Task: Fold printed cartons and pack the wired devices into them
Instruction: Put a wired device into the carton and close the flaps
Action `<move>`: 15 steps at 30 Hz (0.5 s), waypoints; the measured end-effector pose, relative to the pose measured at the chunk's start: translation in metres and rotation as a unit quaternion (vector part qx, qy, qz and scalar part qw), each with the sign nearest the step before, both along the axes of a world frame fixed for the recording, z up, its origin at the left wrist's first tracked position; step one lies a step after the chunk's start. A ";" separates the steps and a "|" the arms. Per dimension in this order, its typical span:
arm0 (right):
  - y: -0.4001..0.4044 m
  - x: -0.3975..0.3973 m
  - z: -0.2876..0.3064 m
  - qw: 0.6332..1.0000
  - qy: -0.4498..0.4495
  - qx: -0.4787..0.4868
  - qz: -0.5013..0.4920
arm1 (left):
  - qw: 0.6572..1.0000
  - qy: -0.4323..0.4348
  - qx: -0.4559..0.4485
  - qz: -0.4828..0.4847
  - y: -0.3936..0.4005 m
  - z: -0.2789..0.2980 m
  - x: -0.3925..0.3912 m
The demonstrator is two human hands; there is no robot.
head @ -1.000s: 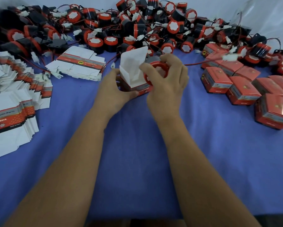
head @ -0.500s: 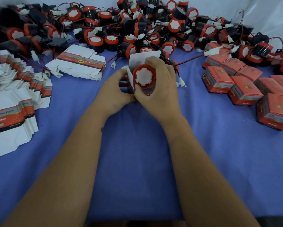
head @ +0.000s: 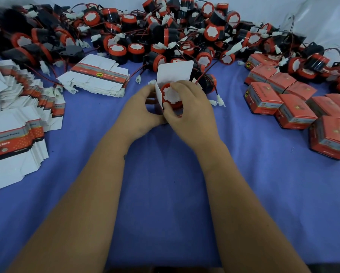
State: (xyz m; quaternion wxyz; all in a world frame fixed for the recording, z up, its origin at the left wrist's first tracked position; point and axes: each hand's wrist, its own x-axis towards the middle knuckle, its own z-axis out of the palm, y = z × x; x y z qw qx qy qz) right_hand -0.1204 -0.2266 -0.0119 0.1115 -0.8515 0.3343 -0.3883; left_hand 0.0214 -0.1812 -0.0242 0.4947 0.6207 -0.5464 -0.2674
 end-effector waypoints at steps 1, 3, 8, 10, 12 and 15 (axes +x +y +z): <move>0.001 0.000 0.000 1.000 -0.010 0.009 0.002 | 1.000 0.001 0.000 -0.001 0.000 0.000 0.000; 0.001 0.000 0.000 0.999 -0.025 0.026 0.010 | 1.000 0.005 0.001 -0.004 0.000 -0.001 0.000; -0.001 0.000 -0.004 0.998 0.002 0.053 0.021 | 1.000 0.010 -0.006 0.013 -0.003 -0.005 -0.005; -0.002 -0.001 -0.006 0.999 0.009 0.032 0.011 | 1.000 0.015 -0.005 0.024 -0.004 -0.006 -0.005; -0.002 0.000 -0.006 0.997 0.036 -0.045 -0.044 | 0.999 0.019 -0.005 0.028 -0.005 -0.006 -0.005; 0.001 0.002 -0.004 0.989 0.046 -0.080 -0.114 | 1.000 0.017 -0.005 0.024 -0.004 -0.005 -0.004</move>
